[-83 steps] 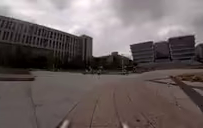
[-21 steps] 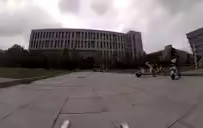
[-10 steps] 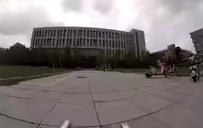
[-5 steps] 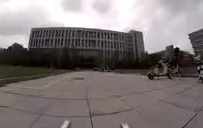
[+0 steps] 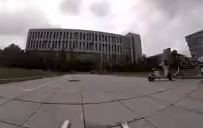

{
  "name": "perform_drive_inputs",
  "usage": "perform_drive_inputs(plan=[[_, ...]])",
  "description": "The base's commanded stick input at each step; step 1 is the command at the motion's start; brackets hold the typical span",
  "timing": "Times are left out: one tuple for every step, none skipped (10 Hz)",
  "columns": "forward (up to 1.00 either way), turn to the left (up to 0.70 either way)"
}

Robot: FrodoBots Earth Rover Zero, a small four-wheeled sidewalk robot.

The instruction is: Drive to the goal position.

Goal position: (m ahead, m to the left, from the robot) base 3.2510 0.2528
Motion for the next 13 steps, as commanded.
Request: perform_drive_inputs(plan=[[1.00,0.00],[1.00,0.00],[1.00,0.00],[1.00,0.00],[1.00,0.00],[1.00,0.00],[1.00,0.00],[1.00,0.00],[1.00,0.00],[1.00,0.03],[1.00,0.06],[1.00,0.07],[1.00,0.04]])
